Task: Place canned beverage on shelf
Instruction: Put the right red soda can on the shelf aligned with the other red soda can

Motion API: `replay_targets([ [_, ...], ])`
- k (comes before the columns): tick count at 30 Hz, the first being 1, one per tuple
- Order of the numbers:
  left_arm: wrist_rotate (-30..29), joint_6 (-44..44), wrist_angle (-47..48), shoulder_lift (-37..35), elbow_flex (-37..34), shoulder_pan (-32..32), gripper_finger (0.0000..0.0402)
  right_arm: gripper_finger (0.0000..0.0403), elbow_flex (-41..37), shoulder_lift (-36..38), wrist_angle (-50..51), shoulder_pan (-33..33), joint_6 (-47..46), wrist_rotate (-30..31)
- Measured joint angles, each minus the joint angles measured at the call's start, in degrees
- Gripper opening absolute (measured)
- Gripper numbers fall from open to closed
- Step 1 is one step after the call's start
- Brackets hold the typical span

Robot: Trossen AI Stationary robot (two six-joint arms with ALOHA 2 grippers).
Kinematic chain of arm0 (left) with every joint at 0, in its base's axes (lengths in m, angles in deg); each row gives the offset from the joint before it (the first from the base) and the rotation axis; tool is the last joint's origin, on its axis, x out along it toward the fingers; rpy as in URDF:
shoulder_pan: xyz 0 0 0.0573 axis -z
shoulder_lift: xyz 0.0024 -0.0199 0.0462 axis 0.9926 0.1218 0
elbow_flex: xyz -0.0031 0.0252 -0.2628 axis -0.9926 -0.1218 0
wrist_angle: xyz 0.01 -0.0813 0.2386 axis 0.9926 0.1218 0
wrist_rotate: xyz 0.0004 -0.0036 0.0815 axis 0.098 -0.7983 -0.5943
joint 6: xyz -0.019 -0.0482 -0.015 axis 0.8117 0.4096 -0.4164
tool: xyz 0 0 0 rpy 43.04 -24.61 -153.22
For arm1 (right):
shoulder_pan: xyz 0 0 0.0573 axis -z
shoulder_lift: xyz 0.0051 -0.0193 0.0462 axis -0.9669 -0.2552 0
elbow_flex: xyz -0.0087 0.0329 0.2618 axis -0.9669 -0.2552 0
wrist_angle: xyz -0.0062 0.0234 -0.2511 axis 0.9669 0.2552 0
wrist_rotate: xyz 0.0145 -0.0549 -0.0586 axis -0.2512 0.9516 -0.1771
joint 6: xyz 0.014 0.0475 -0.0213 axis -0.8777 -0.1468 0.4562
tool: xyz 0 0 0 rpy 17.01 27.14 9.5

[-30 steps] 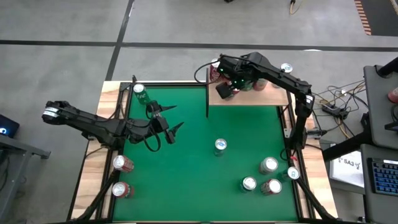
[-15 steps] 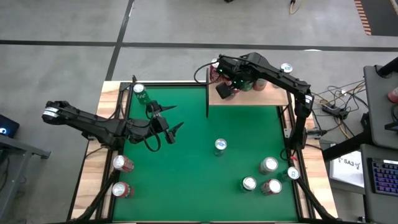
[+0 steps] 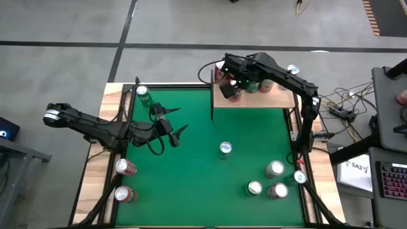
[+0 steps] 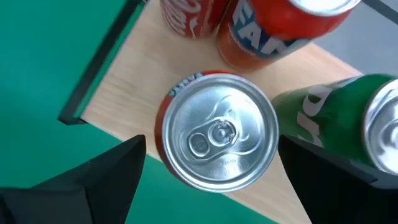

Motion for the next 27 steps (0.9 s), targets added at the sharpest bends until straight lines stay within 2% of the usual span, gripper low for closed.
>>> replay_targets([
  [9,0.0,0.1,0.0,0.0,0.0,0.0,0.0338,0.0356,6.7,0.2,0.0,-0.3,1.7,0.0],
  [14,0.0,0.3,0.1,0.0,0.0,0.0,0.0338,0.0325,8.2,1.2,0.1,-1.6,6.3,-0.6],
  [18,0.0,0.8,0.3,0.0,0.0,0.0,0.0338,0.0266,7.4,1.4,1.5,-3.6,8.1,-1.2],
  [23,0.0,1.7,0.9,0.0,0.0,0.0,0.0338,0.0152,5.7,1.8,1.4,-5.7,10.5,-3.4],
  [25,0.0,1.7,1.0,0.0,0.0,0.0,0.0338,0.0100,5.2,1.8,1.4,-6.2,10.9,-0.7],
  [27,0.0,1.7,1.0,0.0,0.0,0.0,0.0338,0.0050,4.6,1.8,0.8,-6.6,11.8,4.7],
])
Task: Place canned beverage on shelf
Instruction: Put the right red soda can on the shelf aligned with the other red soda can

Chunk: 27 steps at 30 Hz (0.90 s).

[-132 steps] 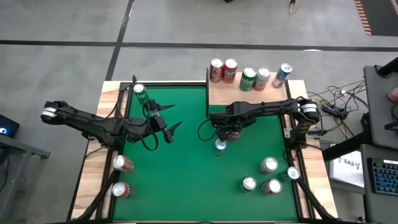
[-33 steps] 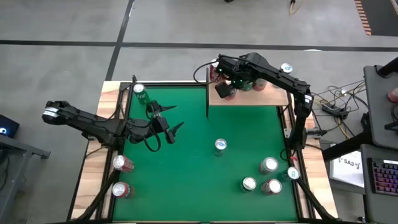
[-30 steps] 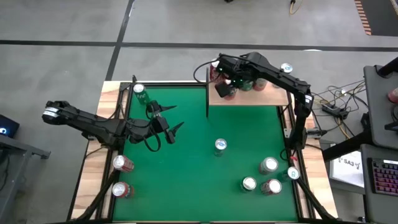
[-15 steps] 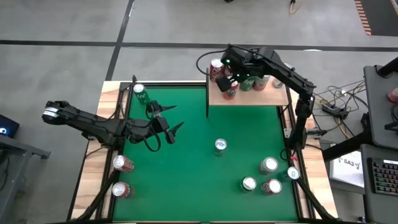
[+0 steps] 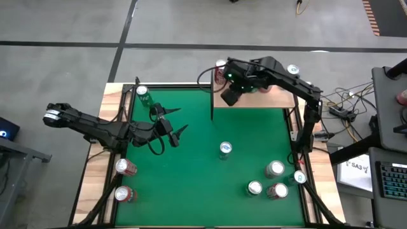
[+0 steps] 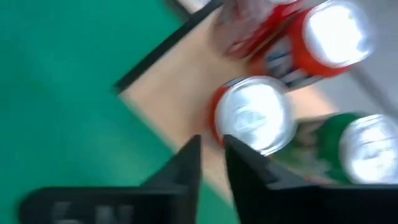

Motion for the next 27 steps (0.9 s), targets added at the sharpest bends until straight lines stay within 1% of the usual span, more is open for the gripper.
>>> replay_targets([
  [1,0.0,0.0,0.0,0.0,0.0,0.0,0.0338,0.0029,-0.4,0.0,-0.6,0.0,0.4,2.7],
  [2,0.0,0.0,0.0,0.0,0.0,0.0,0.0338,0.0020,-0.8,0.0,-1.4,0.0,0.8,5.0],
  [4,0.0,0.0,0.0,0.0,0.0,0.0,0.0338,0.0016,-1.5,0.0,-2.2,0.4,1.3,7.1],
  [14,0.0,0.2,0.0,0.0,0.0,0.0,0.0338,0.0009,-3.5,-0.1,-1.9,3.5,1.1,6.9],
  [22,0.0,0.2,0.1,0.0,0.0,0.0,0.0338,0.0009,-5.6,-0.1,0.5,3.7,-1.1,6.9],
  [27,0.0,0.2,0.1,0.0,0.0,0.0,0.0338,0.0009,-7.4,0.3,0.4,3.5,-1.3,7.2],
])
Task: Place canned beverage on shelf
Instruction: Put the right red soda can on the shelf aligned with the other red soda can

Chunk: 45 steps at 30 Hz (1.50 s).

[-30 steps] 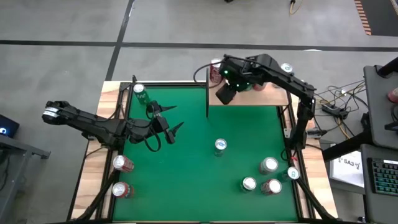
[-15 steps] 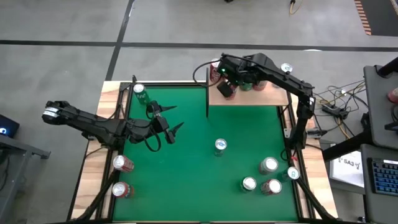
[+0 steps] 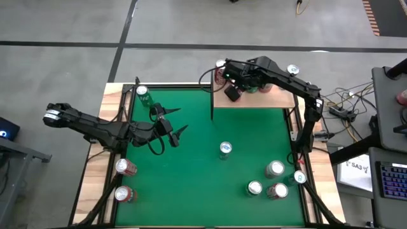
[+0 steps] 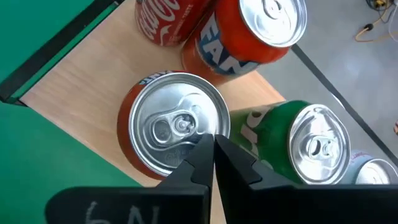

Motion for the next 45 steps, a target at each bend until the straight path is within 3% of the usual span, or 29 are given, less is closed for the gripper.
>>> replay_targets([
  [24,0.0,0.0,0.0,0.0,0.0,0.0,0.0338,0.0009,-0.1,1.1,-0.1,-1.4,-4.0,-0.6],
  [30,0.3,0.0,0.0,0.0,0.0,0.0,0.0338,0.0009,3.3,1.6,-0.5,-2.5,-3.9,-0.7],
  [37,0.6,0.0,0.9,0.0,0.0,0.0,0.0338,0.0009,4.1,1.6,-1.2,-3.9,-0.1,-16.0],
  [45,0.6,0.0,1.4,0.0,0.0,0.0,0.0338,0.0009,0.8,0.4,-0.7,-3.9,-0.7,-12.9],
])
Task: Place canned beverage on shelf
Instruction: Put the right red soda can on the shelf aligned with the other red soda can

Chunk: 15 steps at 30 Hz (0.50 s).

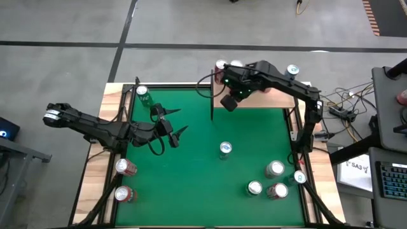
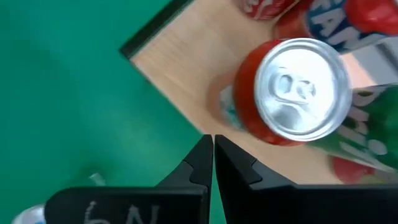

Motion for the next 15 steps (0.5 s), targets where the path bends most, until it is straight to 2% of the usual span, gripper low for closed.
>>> replay_targets([
  [3,0.0,0.0,0.1,0.0,0.0,0.0,0.0338,0.0009,-1.1,-0.1,0.1,0.2,0.1,3.1],
  [15,0.0,0.0,0.3,0.0,0.0,0.0,0.0338,0.0009,-2.3,-0.1,-1.4,1.7,3.8,7.1],
])
